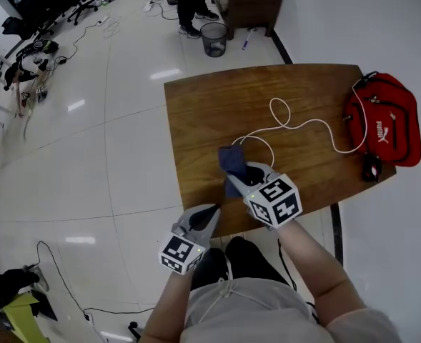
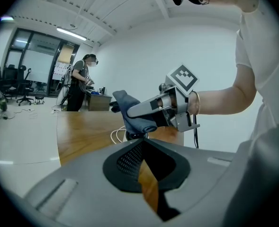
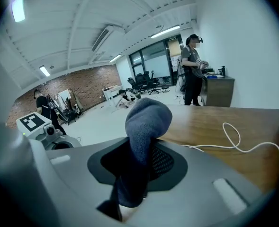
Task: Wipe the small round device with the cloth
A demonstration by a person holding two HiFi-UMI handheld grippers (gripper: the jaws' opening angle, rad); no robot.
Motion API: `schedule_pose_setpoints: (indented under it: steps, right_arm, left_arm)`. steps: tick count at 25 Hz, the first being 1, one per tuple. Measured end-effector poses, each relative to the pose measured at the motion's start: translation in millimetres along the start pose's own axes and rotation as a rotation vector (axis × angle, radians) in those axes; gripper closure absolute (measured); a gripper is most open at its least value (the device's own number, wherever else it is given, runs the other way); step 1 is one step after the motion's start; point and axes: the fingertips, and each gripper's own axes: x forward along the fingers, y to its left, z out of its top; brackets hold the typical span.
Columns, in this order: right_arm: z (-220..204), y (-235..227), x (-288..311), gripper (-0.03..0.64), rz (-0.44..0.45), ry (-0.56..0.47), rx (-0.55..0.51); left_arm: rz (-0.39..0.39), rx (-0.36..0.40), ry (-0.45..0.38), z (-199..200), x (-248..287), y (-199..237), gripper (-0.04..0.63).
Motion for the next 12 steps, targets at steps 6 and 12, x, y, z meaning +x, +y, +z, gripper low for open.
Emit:
schedule_pose_setpoints:
  steps: [6, 12]
  right_arm:
    - [-4.9, -34.7, -17.2, 0.509, -0.076, -0.008, 0.039]
    - [-28.0, -48.9, -36.6, 0.509, -0.122, 0.021, 0.086]
  left_arm:
    - [0.002, -0.001, -0.002, -1.0, 2.3, 1.2, 0.589]
    - [-0.010, -0.008, -0.004, -1.7, 2.2, 1.0, 0.589]
